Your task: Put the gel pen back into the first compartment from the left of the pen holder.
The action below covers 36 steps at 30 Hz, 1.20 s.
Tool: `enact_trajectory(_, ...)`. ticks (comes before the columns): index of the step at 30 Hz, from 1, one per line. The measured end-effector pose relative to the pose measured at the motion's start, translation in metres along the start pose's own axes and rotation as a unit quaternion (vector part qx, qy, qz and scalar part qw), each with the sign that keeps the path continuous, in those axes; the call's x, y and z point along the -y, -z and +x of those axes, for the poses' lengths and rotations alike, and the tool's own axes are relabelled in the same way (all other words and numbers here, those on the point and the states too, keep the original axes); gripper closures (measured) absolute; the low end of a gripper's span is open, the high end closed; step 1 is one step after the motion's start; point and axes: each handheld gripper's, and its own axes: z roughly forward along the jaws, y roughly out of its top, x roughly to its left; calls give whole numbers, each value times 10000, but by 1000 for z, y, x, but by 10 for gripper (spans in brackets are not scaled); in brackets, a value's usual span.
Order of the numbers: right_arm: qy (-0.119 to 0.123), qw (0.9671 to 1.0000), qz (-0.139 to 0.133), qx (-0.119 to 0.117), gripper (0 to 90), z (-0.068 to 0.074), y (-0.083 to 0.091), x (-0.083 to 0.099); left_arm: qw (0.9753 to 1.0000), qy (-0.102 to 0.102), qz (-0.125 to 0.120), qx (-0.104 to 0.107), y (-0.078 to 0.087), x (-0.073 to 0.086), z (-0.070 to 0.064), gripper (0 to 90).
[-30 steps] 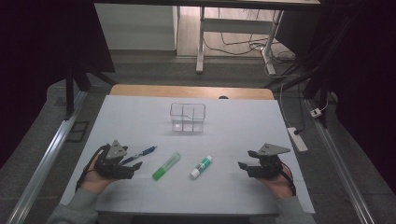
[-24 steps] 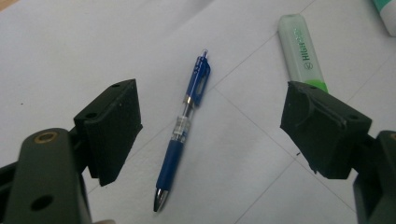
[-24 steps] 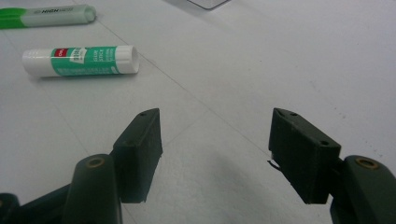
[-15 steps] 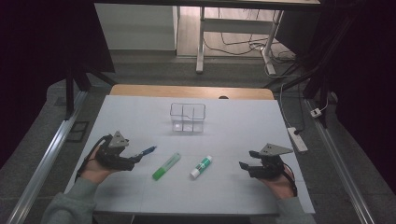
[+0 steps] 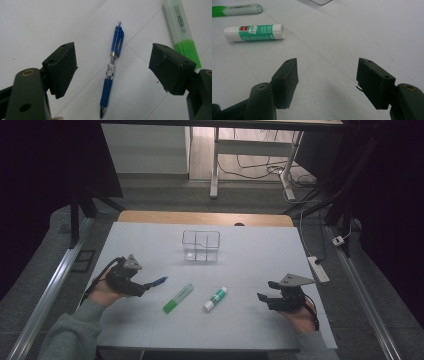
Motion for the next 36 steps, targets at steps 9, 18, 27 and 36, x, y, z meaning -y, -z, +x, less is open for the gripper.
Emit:
enact_trajectory(9, 2, 10000, 69, 9, 329, -1, -1, 2, 9991, -100, 401, 31, -8, 2, 12, 239)
enact_trajectory(18, -20, 10000, 89, -38, 326, 0, -3, 1, 9980, -104, 607, 167, -17, 8, 18, 270)
enact_trajectory(27, -38, 9998, 174, -10, 323, -1, -4, 2, 9964, -129, 762, 340, -23, 19, 22, 325)
enact_trajectory(36, -73, 9997, 222, -24, 322, -2, -6, 3, 9939, -123, 896, 625, -27, 25, 26, 455)
